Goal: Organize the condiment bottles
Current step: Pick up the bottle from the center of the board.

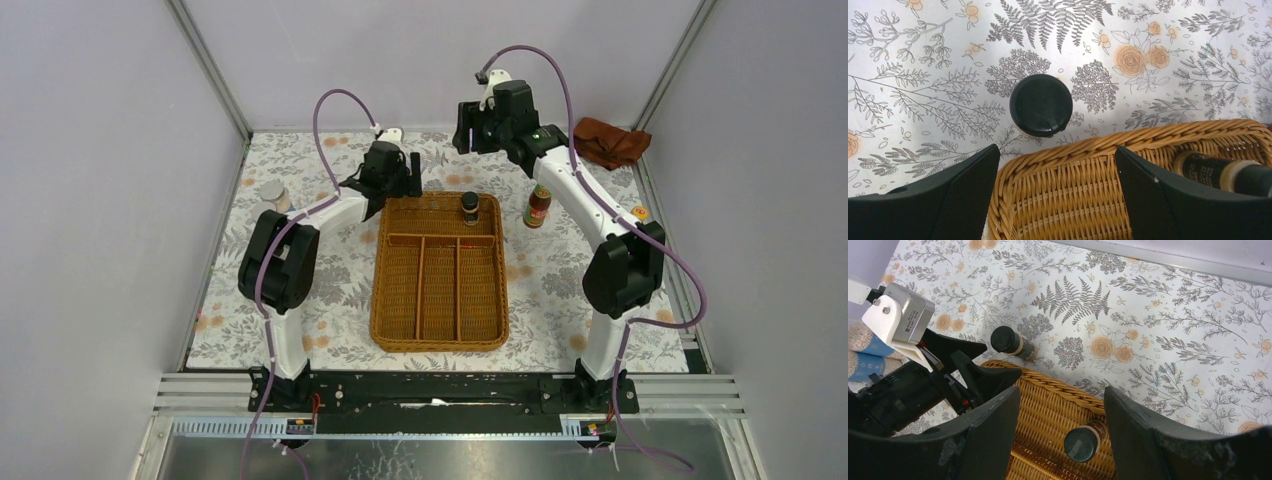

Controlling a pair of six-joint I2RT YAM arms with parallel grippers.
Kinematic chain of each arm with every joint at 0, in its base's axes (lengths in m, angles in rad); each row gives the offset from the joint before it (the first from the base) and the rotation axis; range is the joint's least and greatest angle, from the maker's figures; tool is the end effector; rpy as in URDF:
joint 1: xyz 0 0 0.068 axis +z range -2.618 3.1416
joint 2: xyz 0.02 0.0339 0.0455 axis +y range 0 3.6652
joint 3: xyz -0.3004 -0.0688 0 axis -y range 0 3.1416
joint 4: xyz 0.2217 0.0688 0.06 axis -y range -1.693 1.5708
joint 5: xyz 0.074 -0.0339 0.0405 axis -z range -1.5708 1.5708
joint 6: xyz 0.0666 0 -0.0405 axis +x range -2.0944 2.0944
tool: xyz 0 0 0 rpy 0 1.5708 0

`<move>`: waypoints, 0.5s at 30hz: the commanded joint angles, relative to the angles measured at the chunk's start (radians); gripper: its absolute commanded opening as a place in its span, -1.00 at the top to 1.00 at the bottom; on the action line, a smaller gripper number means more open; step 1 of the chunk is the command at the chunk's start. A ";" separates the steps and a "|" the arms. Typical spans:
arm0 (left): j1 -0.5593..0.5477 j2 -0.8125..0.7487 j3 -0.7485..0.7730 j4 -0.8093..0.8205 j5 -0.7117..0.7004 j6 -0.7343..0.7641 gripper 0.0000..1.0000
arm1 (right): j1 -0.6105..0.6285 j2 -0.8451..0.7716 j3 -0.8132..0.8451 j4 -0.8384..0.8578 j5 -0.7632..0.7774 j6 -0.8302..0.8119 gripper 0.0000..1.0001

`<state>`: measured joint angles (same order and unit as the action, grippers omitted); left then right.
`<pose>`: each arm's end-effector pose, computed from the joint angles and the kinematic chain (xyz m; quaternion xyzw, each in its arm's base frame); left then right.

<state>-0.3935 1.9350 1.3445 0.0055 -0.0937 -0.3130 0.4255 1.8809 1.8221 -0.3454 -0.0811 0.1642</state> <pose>0.4287 -0.1712 0.2431 0.0133 0.8802 -0.1248 0.4577 0.4218 0.1971 0.3912 -0.1308 0.8239 0.1923 0.5167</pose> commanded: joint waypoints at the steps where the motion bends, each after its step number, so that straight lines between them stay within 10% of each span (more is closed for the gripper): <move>1: -0.013 0.022 0.032 0.105 -0.066 0.052 -0.77 | 0.005 0.015 0.052 0.028 -0.024 0.005 -0.38; 15: -0.019 0.071 0.067 0.172 -0.107 0.096 -0.70 | -0.005 0.036 0.057 0.031 -0.023 0.005 -0.38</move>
<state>-0.4061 1.9759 1.3643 0.1020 -0.1669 -0.2504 0.4248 1.9030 1.8317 -0.3458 -0.0917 0.1646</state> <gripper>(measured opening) 0.857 0.691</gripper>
